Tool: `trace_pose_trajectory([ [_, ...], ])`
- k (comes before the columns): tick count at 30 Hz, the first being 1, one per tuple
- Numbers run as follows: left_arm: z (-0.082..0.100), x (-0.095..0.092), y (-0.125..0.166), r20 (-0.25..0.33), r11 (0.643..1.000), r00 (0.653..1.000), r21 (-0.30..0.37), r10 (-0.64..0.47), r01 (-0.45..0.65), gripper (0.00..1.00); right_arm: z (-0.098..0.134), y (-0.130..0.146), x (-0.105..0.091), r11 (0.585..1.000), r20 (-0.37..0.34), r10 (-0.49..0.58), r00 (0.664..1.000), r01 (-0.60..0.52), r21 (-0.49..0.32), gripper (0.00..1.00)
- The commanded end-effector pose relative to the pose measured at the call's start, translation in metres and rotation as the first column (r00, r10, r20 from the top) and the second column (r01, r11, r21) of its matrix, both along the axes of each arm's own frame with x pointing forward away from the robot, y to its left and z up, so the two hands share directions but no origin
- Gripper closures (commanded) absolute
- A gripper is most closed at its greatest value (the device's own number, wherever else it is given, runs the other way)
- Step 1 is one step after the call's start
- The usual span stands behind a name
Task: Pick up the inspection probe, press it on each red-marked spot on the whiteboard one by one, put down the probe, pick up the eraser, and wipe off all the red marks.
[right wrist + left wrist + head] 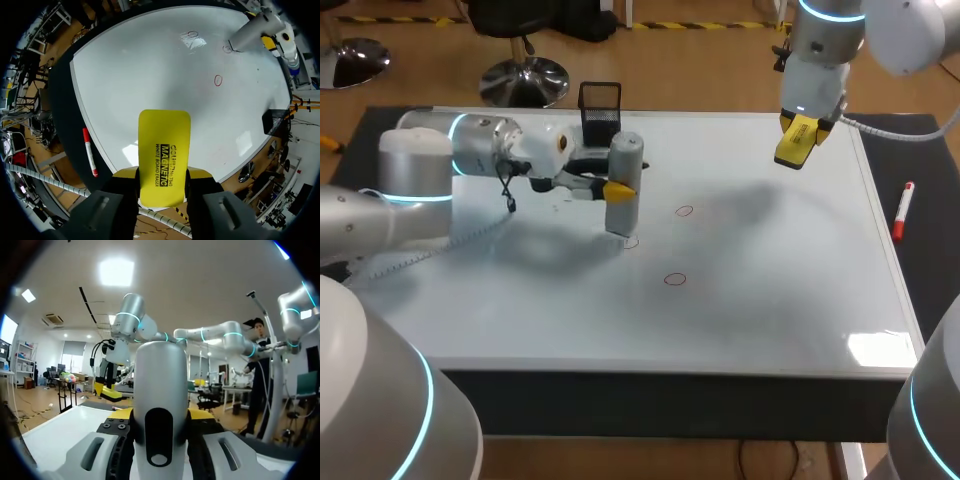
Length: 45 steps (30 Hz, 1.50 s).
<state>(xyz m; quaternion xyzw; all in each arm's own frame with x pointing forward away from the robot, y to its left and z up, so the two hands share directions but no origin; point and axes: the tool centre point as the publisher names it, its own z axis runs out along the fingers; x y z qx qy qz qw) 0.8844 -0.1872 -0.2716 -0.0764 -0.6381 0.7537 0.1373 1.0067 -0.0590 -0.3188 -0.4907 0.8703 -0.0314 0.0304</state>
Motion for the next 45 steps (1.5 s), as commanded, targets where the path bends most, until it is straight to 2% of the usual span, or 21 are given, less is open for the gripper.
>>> trace_pose_trajectory([
  [1,0.011,0.004,0.015,0.007,0.999,0.999,0.011,0.032,-0.032,1.00,0.001,-0.001,0.000,1.000,0.001,0.002,1.000,-0.002,-0.002,1.00],
  [12,0.028,0.047,0.062,0.039,0.982,0.982,0.023,0.185,-0.186,1.00,0.001,-0.001,0.000,1.000,0.001,0.002,1.000,-0.002,-0.002,1.00],
  [28,0.029,0.101,0.126,0.039,0.923,0.923,0.027,0.382,-0.383,1.00,0.001,-0.001,0.000,1.000,0.001,0.002,1.000,-0.002,-0.002,1.00],
  [36,0.026,0.118,0.148,0.030,0.896,0.897,0.028,0.442,-0.442,1.00,0.001,-0.001,0.000,1.000,0.001,0.002,1.000,-0.002,-0.002,1.00],
  [45,0.014,0.127,0.159,0.008,0.884,0.885,0.033,0.466,-0.466,1.00,0.001,-0.001,0.000,1.000,0.001,0.002,1.000,-0.002,-0.002,1.00],
])
